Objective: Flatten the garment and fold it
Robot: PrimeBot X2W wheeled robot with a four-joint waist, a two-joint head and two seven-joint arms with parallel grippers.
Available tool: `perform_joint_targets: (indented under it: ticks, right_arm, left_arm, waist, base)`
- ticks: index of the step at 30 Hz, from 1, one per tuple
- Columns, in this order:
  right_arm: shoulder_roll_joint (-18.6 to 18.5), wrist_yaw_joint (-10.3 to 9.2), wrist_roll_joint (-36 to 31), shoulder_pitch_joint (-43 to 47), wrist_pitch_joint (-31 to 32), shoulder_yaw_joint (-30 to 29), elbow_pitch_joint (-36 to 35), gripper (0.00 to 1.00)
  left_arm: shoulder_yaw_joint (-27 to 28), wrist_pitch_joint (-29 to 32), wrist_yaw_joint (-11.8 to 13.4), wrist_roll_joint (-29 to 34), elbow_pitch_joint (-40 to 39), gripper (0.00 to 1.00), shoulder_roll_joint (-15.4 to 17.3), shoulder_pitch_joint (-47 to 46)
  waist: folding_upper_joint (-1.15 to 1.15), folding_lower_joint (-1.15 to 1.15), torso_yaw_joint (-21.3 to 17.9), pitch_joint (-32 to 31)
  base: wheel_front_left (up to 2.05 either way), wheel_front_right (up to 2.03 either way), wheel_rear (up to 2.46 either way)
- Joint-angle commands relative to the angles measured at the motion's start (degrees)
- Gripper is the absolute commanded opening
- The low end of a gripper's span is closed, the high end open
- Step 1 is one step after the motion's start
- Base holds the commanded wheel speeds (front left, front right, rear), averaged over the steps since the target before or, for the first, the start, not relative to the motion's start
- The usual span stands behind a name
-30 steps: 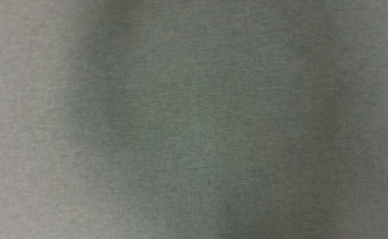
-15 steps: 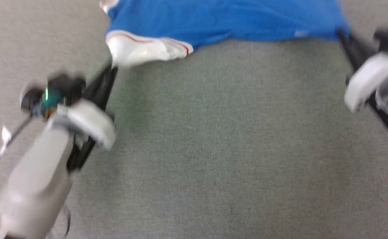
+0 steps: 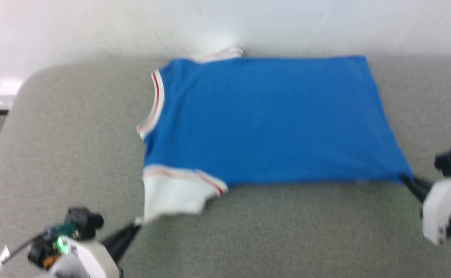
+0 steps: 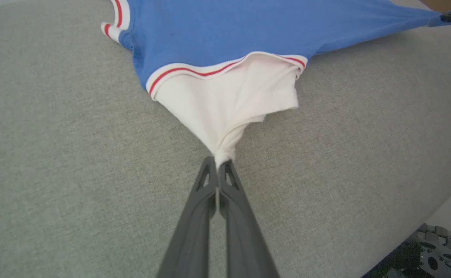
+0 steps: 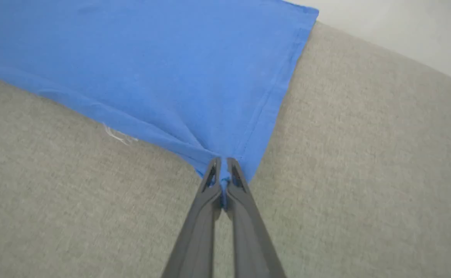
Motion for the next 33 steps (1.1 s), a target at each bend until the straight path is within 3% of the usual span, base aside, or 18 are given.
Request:
perform_joint_targets:
  ticks: [1,7,12,23,33]
  right_arm:
    - [-1.8,-0.13,2.0,3.1,1.6,0.2,-1.0,0.00]
    - [-7.2,-0.13,7.6,13.0,7.4,-0.7,-5.3,0.00]
    - [-9.1,-0.13,10.4,20.2,10.1,-3.4,-8.3,0.00]
    - [-7.0,-0.13,7.4,22.2,6.6,-17.2,-14.3,0.00]
    - [-2.6,-0.13,-2.4,16.4,9.3,-26.0,-16.4,0.00]
  left_arm:
    - [-0.3,1.2,1.5,-1.3,-2.8,0.00,0.9,3.2]
    - [-1.9,5.0,5.3,-5.3,-12.2,0.00,2.7,12.3]
    - [-5.0,7.0,6.4,-6.1,-16.0,0.00,2.8,17.3]
    - [-0.8,-1.2,7.7,-2.1,-16.3,0.00,-1.5,10.5]
    - [4.1,-5.2,6.4,0.6,-11.0,0.00,-3.9,-3.3]
  waist:
    - [0.00,0.02,1.8,-6.4]
    - [0.00,0.02,1.6,-9.2]
    - [0.00,0.02,1.3,-10.2]
    - [0.00,0.02,-0.5,-6.2]
    - [0.00,0.02,-2.1,2.8]
  base:
    - [0.00,0.00,0.00]
    - [0.00,0.00,0.00]
    - [0.00,0.00,0.00]
    - [0.00,0.00,0.00]
    - [0.00,0.00,0.00]
